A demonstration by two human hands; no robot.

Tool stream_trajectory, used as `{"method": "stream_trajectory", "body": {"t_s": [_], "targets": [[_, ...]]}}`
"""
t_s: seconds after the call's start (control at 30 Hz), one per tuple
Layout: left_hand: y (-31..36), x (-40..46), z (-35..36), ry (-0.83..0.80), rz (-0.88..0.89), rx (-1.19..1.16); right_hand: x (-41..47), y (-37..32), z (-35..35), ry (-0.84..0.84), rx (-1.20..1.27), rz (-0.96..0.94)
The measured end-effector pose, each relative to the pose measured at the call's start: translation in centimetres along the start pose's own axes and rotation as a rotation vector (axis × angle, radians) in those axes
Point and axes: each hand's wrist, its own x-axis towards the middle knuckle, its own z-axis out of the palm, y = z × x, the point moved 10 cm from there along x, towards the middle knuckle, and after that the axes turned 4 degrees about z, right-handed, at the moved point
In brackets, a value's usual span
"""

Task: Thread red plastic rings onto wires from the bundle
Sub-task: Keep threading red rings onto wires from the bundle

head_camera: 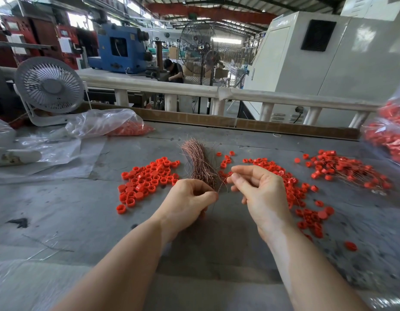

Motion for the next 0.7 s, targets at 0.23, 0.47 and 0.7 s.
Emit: {"method": "stream_trajectory", "body": {"t_s": [0.23,0.47,0.7], "targets": [[-2.3,0.4,-3.5,0.33,-0.12,-0.506,0.4,0.5,-0.9,0.065,-0.031,0.019],[-4.0,0.3,-5.5,0.584,-0.213,-1.12,0.3,0.4,-0.5,0.036,-0.05,0.02],[-5.2,-0.2,-6.4,0.667,-0.265,-1.339,0.2,0.4,-0.5,0.031,-0.058,0.016]]}}
